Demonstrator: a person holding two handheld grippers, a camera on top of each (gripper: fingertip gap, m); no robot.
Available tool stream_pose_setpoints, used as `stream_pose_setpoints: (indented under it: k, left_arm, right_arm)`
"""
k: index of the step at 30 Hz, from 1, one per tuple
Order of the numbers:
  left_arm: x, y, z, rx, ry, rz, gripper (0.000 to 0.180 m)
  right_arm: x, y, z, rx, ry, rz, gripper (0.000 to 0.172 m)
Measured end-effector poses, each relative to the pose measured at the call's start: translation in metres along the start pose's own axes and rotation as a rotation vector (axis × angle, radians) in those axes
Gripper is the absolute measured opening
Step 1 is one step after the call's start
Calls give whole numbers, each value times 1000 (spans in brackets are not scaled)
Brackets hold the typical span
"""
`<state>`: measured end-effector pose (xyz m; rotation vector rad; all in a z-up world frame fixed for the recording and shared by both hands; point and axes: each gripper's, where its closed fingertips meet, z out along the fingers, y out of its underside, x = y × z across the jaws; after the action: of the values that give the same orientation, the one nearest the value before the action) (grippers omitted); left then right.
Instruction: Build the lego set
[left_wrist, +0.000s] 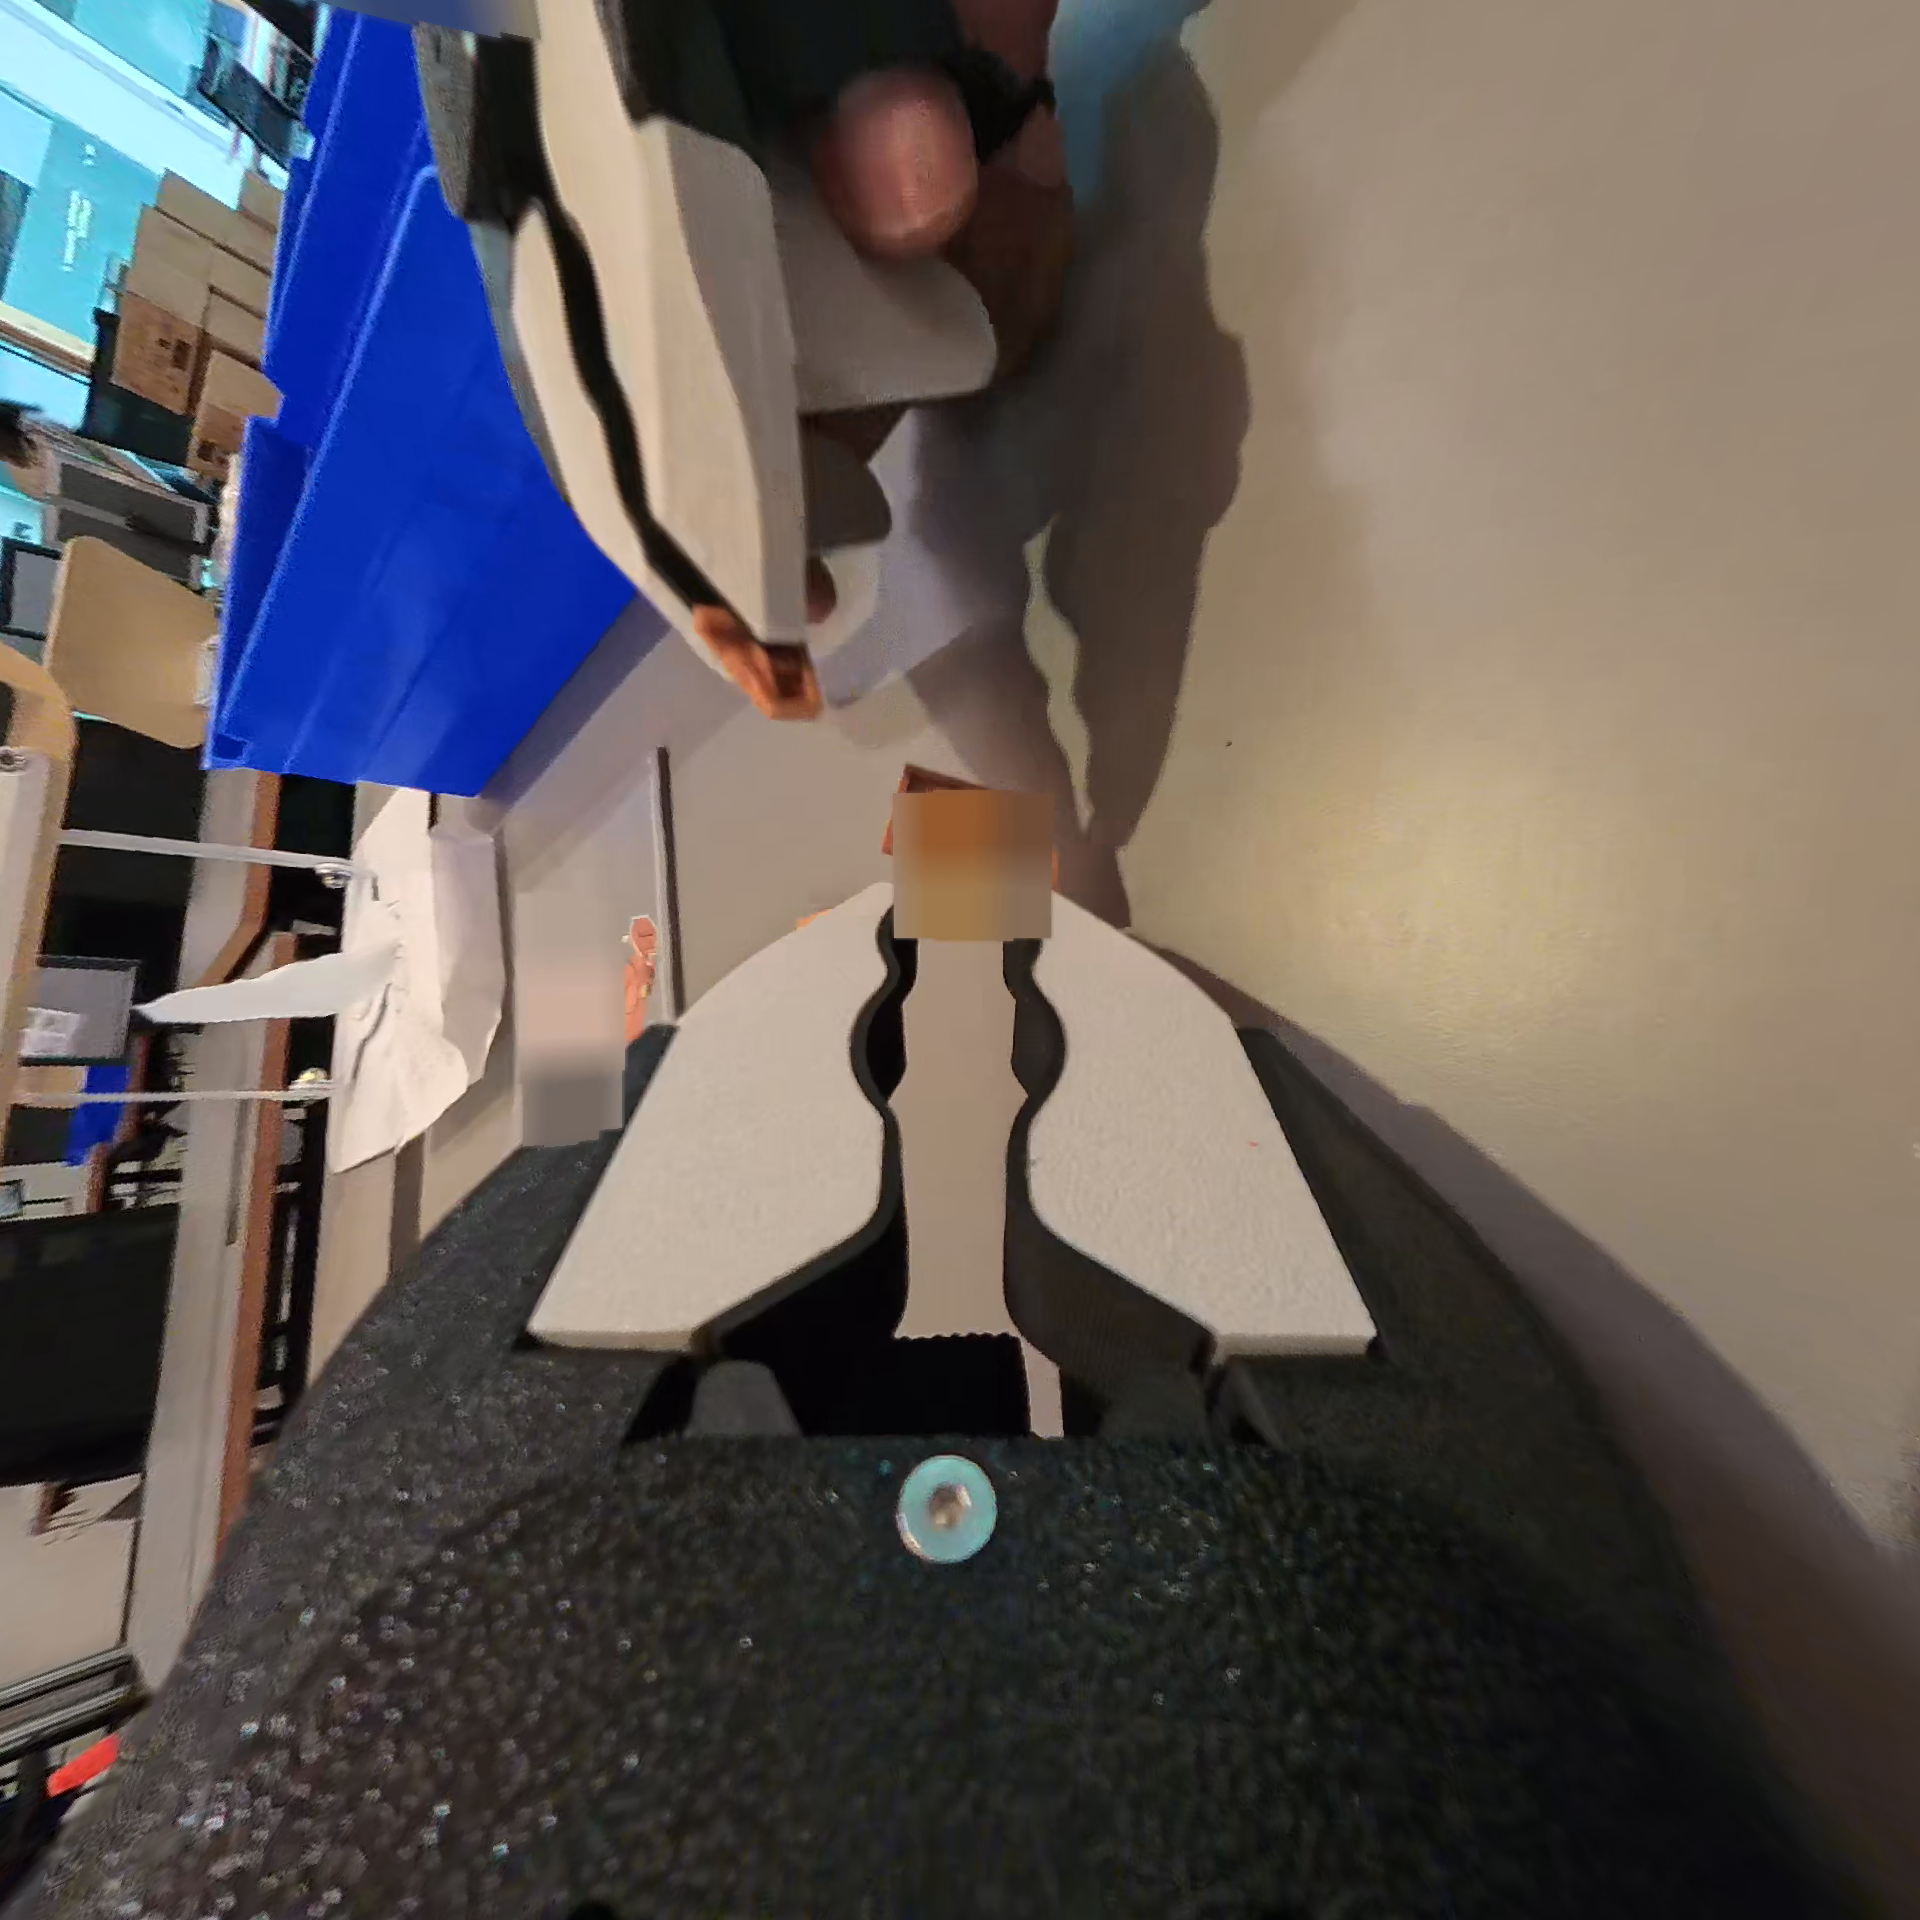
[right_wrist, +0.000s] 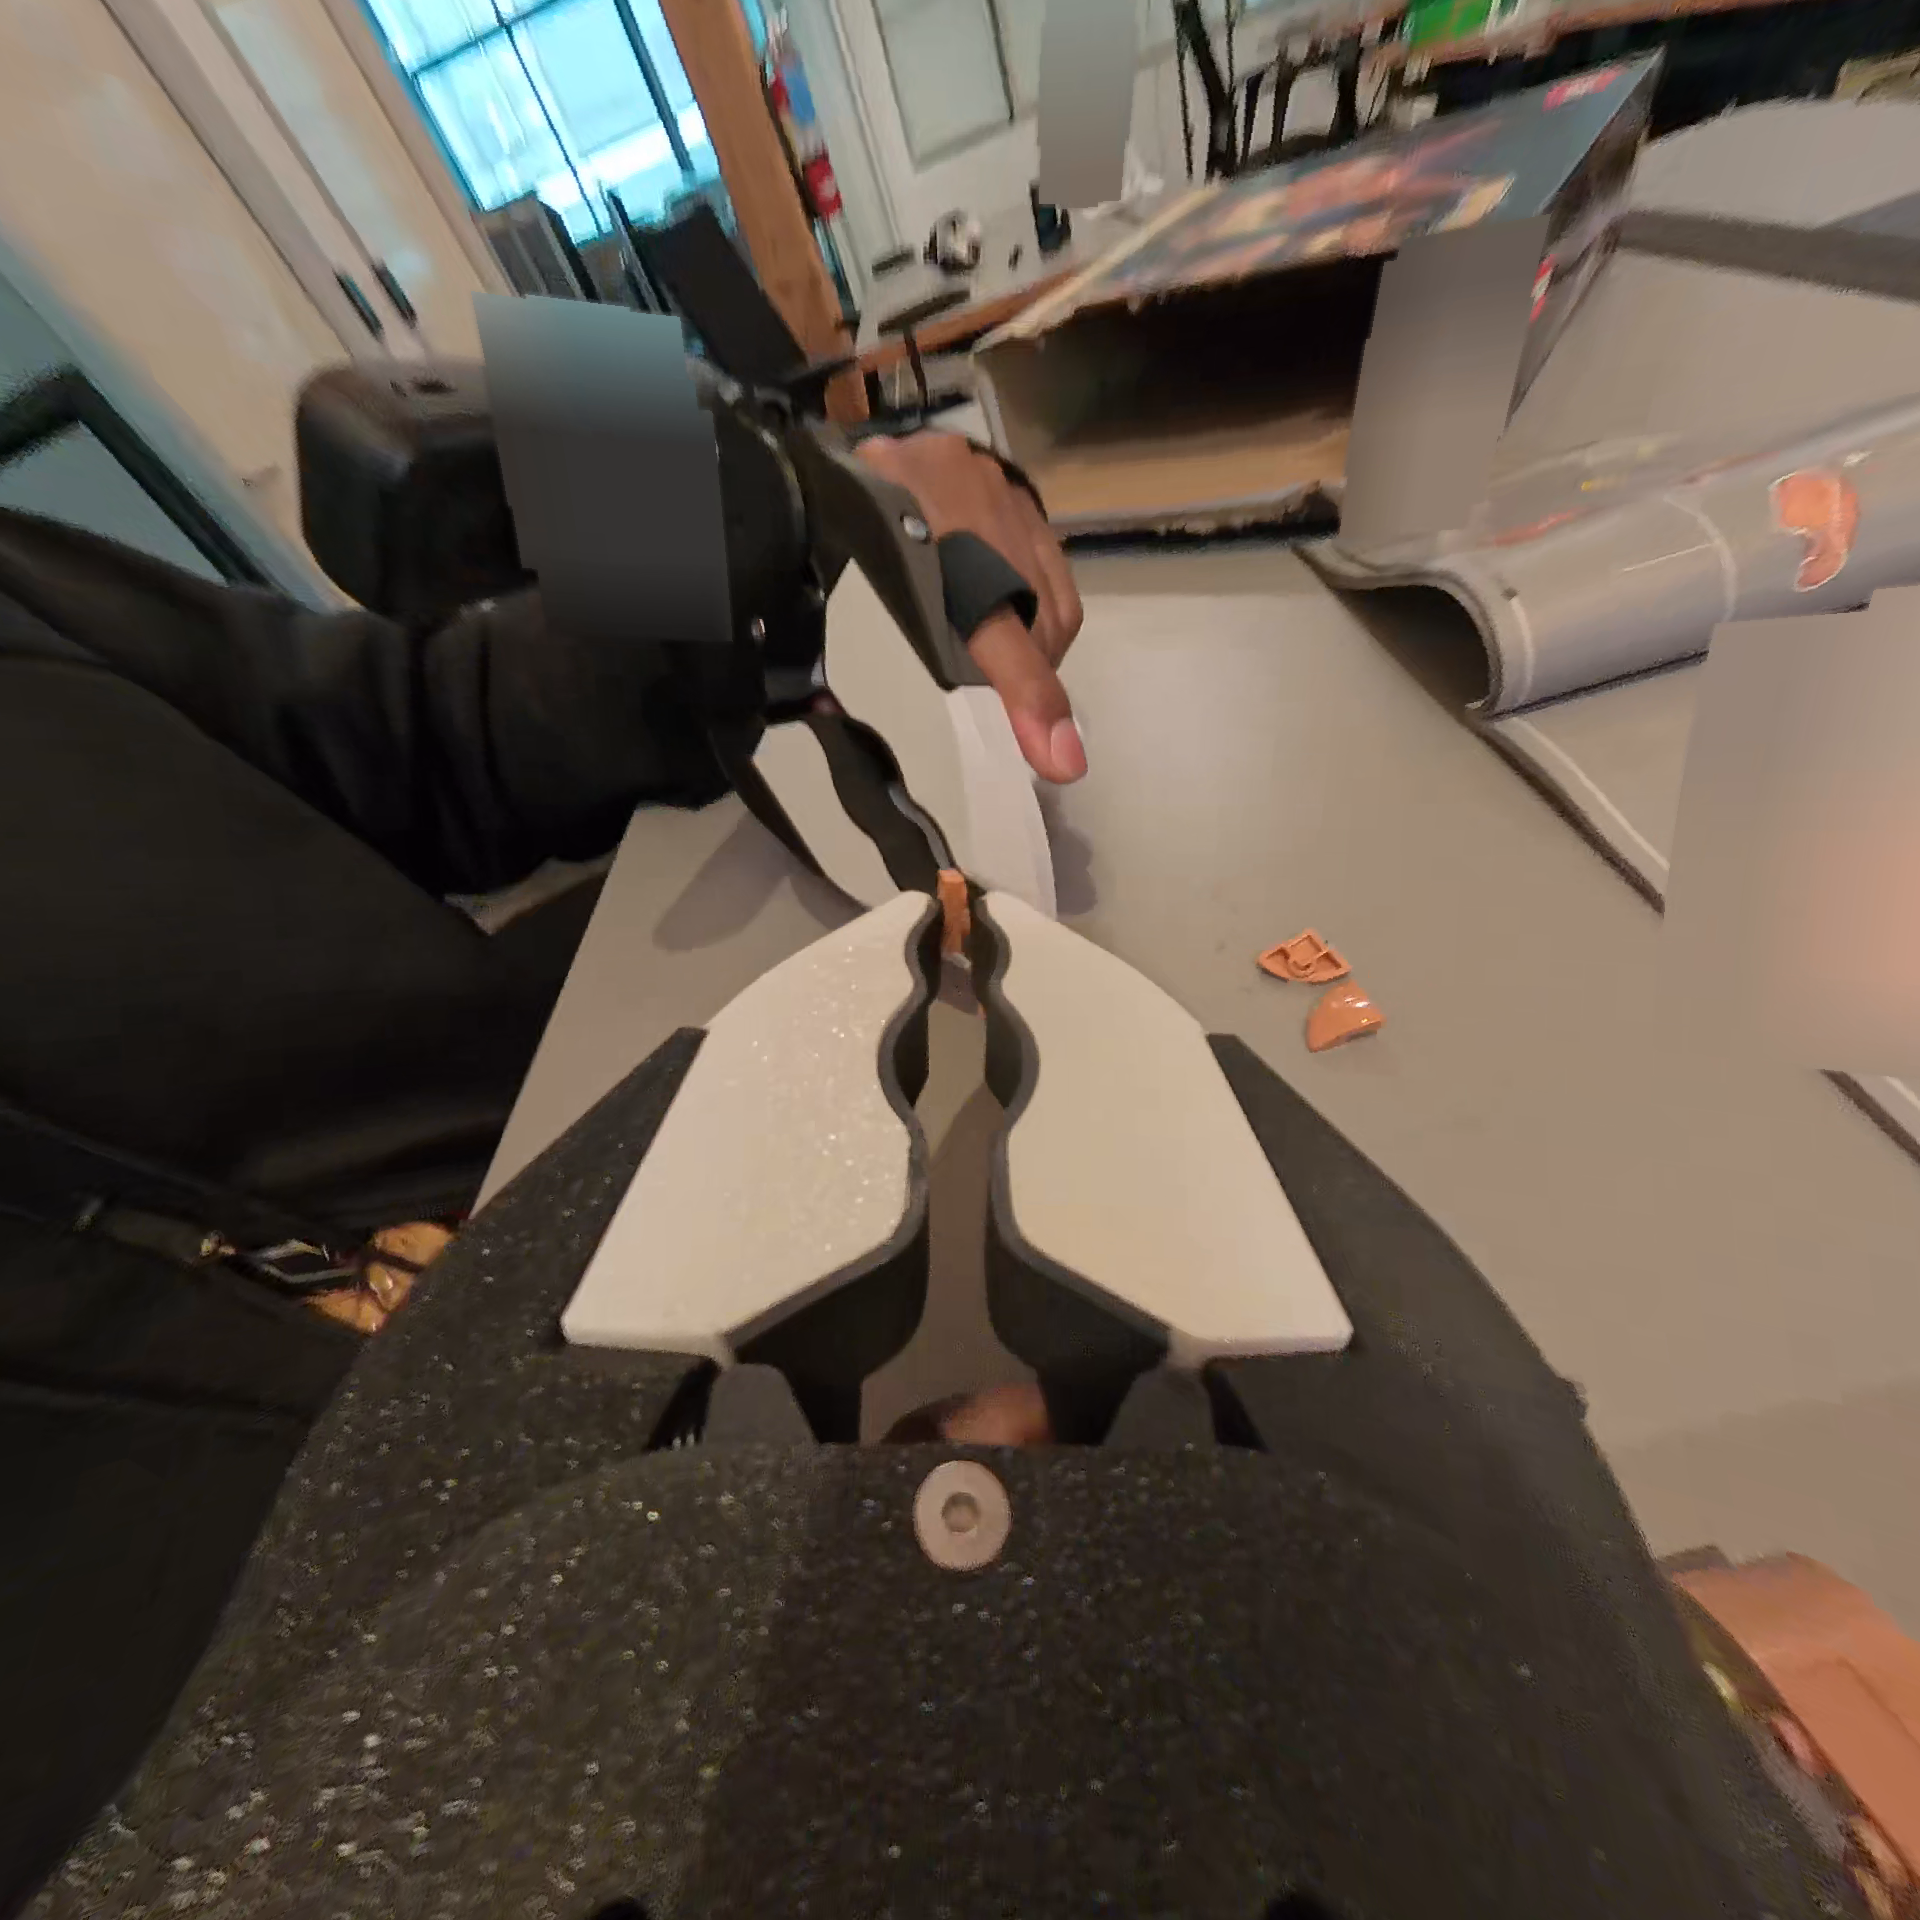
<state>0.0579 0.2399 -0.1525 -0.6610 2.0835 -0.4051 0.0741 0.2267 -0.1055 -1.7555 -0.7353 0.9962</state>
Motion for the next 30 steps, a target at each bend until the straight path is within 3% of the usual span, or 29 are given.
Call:
stream_pose_setpoints:
  k: [1, 6, 12, 19, 24, 30]
  left_arm:
    - [-2, -1, 1, 7, -7, 2, 16]
    - [-26, -2, 3, 68, -54, 2, 16]
    - [-62, 17, 3, 107, -154, -2, 15]
    - [-59, 36, -10, 93, -233, -51, 15]
    - [-62, 1, -37, 87, -318, 102, 16]
    - [-40, -30, -67, -54, -387, 322, 15]
  right_arm:
    - [1, -4, -4, 28, 0, 10, 5]
    - [15, -25, -17, 177, 47, -5, 4]
    - [45, -37, -8, 207, 152, -46, 4]
    - [28, -43, -1, 266, 120, -142, 4]
    - [10, -37, 1, 220, 168, -245, 5]
    - [-32, -52, 4, 166, 149, -371, 4]
